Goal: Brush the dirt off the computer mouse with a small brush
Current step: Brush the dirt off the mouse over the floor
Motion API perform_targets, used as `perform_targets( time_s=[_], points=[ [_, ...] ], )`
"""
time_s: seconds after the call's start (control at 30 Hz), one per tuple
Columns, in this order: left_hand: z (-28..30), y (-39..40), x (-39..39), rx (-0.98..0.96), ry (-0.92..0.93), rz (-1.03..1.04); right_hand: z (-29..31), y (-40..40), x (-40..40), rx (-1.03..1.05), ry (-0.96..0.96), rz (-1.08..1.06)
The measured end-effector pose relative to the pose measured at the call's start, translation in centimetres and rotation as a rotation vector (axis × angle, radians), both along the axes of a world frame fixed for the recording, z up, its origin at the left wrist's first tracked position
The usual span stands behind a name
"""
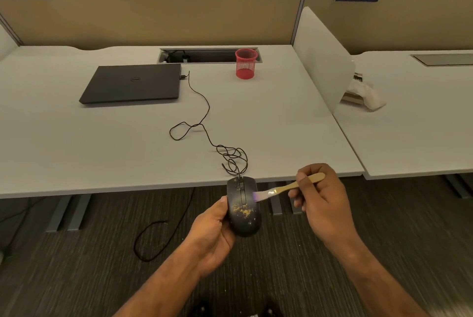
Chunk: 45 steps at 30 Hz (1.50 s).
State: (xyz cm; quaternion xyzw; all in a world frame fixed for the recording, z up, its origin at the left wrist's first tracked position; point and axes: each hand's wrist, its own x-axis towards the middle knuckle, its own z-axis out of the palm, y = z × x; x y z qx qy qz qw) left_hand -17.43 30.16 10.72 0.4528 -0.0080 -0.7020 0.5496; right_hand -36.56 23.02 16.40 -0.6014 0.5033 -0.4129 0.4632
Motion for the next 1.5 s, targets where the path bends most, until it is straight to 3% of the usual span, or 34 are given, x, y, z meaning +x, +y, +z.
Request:
perform_targets(
  time_s=[0.2, 0.37, 0.47, 0.57, 0.67, 0.8, 1.0, 1.17, 1.27, 1.37, 1.5],
  points=[
    [-0.2, 0.0, 0.1, 0.002, 0.005, 0.013, 0.8, 0.1, -0.3, -0.019, -0.124, 0.017],
    [-0.1, -0.1, 0.0, 0.003, 0.014, 0.009, 0.2, 0.4, 0.0, -0.011, -0.010, 0.046],
    [0.0, -0.2, 0.1, -0.001, 0.021, 0.011, 0.7, 0.1, -0.4, -0.059, -0.028, -0.019],
    [0.1, -0.2, 0.0, 0.003, 0.036, 0.007, 0.8, 0.3, -0.1, -0.053, -0.084, 0.029],
    [0.1, -0.2, -0.1, 0.007, 0.037, 0.004, 0.4, 0.7, 0.3, -0.030, -0.016, 0.087],
    [0.4, -0.2, 0.0, -0.006, 0.032, -0.003, 0.3, 0.4, -0.4, -0.042, 0.040, 0.001],
    [0.4, -0.4, 0.0, -0.002, 0.045, 0.006, 0.5, 0.6, -0.2, -0.033, -0.082, 0.051],
    [0.1, -0.7, 0.3, -0.016, 0.043, 0.022, -0.2, 0.9, -0.4, -0.021, -0.014, 0.026],
    [-0.2, -0.8, 0.6, -0.029, 0.052, 0.026, 0.2, 0.6, -0.8, -0.040, -0.066, -0.015],
    [-0.5, -1.1, 0.5, -0.032, 0.065, 0.040, 0.3, 0.8, -0.5, -0.030, -0.125, 0.033],
    [-0.7, -1.6, 0.5, -0.031, 0.060, 0.046, -0.3, 1.2, -0.3, -0.007, -0.057, 0.086]
  ],
)
